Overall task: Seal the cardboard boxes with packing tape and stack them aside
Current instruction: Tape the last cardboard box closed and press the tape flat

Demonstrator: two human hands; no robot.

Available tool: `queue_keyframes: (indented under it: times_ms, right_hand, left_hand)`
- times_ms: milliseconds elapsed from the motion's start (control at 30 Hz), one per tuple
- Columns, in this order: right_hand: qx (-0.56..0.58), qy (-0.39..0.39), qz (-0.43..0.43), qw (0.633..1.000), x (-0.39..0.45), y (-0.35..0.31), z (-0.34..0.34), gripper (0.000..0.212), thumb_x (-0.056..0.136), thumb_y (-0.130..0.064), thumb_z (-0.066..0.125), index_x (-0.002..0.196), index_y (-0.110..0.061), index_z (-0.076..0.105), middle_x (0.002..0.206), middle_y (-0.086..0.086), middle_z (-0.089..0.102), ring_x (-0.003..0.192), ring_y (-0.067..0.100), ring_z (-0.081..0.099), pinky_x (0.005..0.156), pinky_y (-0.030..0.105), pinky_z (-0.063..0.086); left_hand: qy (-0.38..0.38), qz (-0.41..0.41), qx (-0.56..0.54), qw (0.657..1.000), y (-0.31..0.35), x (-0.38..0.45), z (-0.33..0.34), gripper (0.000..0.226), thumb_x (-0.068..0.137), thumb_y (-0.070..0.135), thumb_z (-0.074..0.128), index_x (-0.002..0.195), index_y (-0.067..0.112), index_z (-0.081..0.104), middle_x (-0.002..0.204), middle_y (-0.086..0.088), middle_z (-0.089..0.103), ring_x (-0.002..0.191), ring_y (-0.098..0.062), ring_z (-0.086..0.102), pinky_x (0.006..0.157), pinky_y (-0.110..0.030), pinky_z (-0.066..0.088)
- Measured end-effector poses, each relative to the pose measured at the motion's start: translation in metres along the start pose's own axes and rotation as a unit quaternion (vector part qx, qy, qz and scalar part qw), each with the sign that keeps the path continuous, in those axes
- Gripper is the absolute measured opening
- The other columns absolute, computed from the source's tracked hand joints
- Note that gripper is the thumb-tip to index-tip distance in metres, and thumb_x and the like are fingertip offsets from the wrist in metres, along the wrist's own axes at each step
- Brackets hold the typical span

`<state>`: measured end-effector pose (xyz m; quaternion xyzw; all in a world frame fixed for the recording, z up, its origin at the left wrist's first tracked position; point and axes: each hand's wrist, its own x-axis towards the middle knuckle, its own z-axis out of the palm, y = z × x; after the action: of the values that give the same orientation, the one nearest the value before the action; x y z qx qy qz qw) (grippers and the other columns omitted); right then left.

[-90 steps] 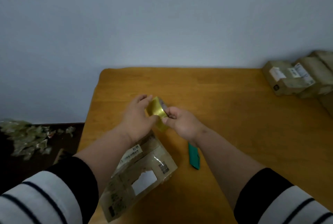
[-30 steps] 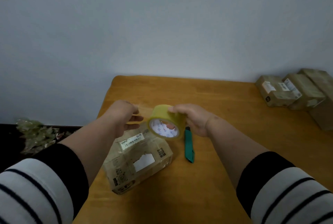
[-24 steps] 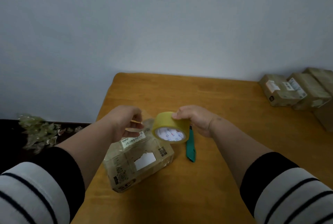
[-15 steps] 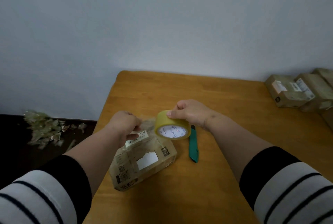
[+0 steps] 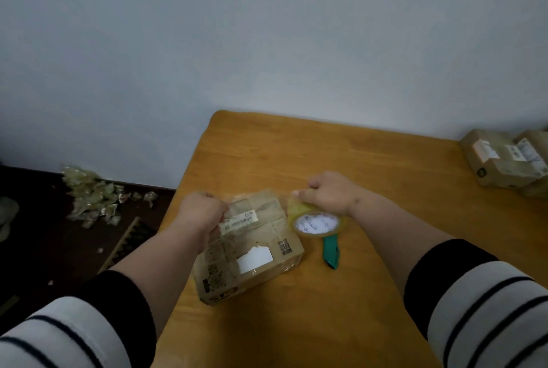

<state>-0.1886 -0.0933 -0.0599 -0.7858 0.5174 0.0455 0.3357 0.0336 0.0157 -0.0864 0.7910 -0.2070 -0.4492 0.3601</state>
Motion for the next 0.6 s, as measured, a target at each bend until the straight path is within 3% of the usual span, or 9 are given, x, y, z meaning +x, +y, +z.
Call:
queue_keyframes:
  times_ms: [133,267,400,500,600]
  right_hand:
    - [0.093,-0.047,0.032,0.994,-0.006,0.008,-0.014,0.021,0.089,-0.036,0.061,0.077,-0.018,0.060,0.092,0.001,0.057,0.083,0.017,0.051,0.069,0.032,0.039]
    - [0.262,-0.051,0.092,0.959,-0.015,0.019,-0.017,0.011,0.080,-0.028,0.071,0.084,-0.020,0.065,0.116,0.007,0.058,0.109,0.028,0.054,0.103,0.047,0.041]
    - [0.275,-0.109,0.097,0.950,-0.028,0.023,-0.015,0.014,0.081,-0.031,0.072,0.082,-0.019,0.064,0.099,0.003,0.063,0.094,0.023,0.061,0.091,0.041,0.047]
    - [0.300,-0.139,0.102,0.938,-0.037,0.026,-0.010,0.019,0.088,-0.025,0.068,0.095,-0.007,0.067,0.106,0.011,0.069,0.103,0.028,0.064,0.102,0.045,0.047]
    - [0.279,-0.158,0.088,0.943,-0.049,0.025,-0.006,0.024,0.092,-0.028,0.064,0.097,-0.005,0.067,0.106,0.013,0.070,0.099,0.028,0.066,0.102,0.047,0.047]
  left_hand:
    - [0.011,0.034,0.028,0.999,0.004,0.008,-0.009,0.004,0.088,0.002,0.059,0.086,0.005,0.057,0.079,-0.015,0.056,0.069,-0.025,0.050,0.060,-0.031,0.041]
    - [0.000,0.064,0.060,0.996,0.015,0.015,-0.010,0.009,0.091,0.009,0.064,0.084,0.006,0.059,0.079,-0.013,0.059,0.072,-0.026,0.054,0.065,-0.033,0.046]
    - [-0.015,0.077,0.106,0.991,0.027,0.024,-0.006,0.012,0.091,0.013,0.064,0.081,0.009,0.058,0.081,-0.012,0.061,0.076,-0.025,0.057,0.070,-0.035,0.049]
    - [-0.023,0.082,0.152,0.985,0.035,0.028,-0.002,0.013,0.091,0.016,0.066,0.081,0.011,0.059,0.084,-0.013,0.063,0.076,-0.026,0.058,0.070,-0.034,0.050]
    - [-0.043,0.086,0.199,0.975,0.044,0.032,0.006,0.015,0.091,0.016,0.066,0.079,0.011,0.058,0.085,-0.013,0.063,0.074,-0.025,0.056,0.065,-0.032,0.046]
